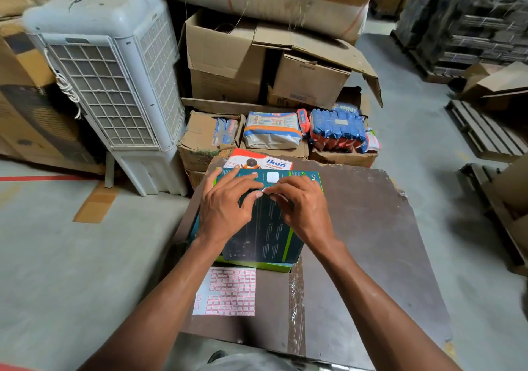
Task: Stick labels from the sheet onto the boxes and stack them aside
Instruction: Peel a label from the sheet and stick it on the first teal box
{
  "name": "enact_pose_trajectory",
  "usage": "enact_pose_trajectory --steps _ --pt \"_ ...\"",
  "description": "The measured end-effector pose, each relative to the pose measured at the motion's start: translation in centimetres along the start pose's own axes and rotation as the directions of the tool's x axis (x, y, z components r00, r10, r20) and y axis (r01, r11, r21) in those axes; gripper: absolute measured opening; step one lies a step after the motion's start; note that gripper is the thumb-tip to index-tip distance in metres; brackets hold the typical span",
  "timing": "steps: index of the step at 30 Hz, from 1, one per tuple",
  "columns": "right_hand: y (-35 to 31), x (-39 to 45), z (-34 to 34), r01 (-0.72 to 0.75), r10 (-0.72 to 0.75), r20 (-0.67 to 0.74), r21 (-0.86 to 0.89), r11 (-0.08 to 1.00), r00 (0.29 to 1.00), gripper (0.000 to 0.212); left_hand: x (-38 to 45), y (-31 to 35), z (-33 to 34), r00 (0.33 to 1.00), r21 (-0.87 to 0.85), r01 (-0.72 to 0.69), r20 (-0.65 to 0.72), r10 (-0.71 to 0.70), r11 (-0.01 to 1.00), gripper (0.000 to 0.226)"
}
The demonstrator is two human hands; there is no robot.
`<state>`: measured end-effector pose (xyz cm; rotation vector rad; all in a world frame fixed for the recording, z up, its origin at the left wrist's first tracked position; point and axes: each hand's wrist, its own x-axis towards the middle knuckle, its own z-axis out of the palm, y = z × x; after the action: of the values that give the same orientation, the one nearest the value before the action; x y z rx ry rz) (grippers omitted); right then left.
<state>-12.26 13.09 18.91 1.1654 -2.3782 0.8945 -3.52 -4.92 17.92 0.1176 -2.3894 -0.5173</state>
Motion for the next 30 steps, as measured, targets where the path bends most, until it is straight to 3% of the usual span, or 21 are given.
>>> enact_pose_trajectory --steps 6,14,17,22,30 --pt "-0.9 0.3 -0.7 -0.046 0.046 -0.002 0.025 0.999 0.999 0.017 -1.3 1.1 0.5 0.999 -0.008 0.044 -0.022 -0.044 0.999 0.023" --pt "-1.1 -0.7 0.0 -0.007 -0.006 -0.093 -0.137 0.991 0.996 0.017 -1.1 2.7 0.1 0.990 0.022 0.129 -0.057 -0.128 0.991 0.008" --pt "-1.0 -1.0 -0.2 0.008 -0.018 -0.068 -0.153 0.988 0.998 0.019 -1.2 2.6 0.2 0.983 0.015 0.163 -0.085 -0.161 0.987 0.008" --pt "-1.0 -0.7 -0.8 -0.052 0.051 -0.012 -0.156 0.986 0.999 0.027 -1.5 2.2 0.4 0.985 0.051 0.154 -0.089 -0.149 0.987 0.012" --pt "-1.5 -0.8 -0.4 -0.037 0.031 -0.034 -0.191 0.981 0.999 0.027 -1.8 2.5 0.6 0.983 0.049 0.137 -0.128 -0.129 0.989 0.015"
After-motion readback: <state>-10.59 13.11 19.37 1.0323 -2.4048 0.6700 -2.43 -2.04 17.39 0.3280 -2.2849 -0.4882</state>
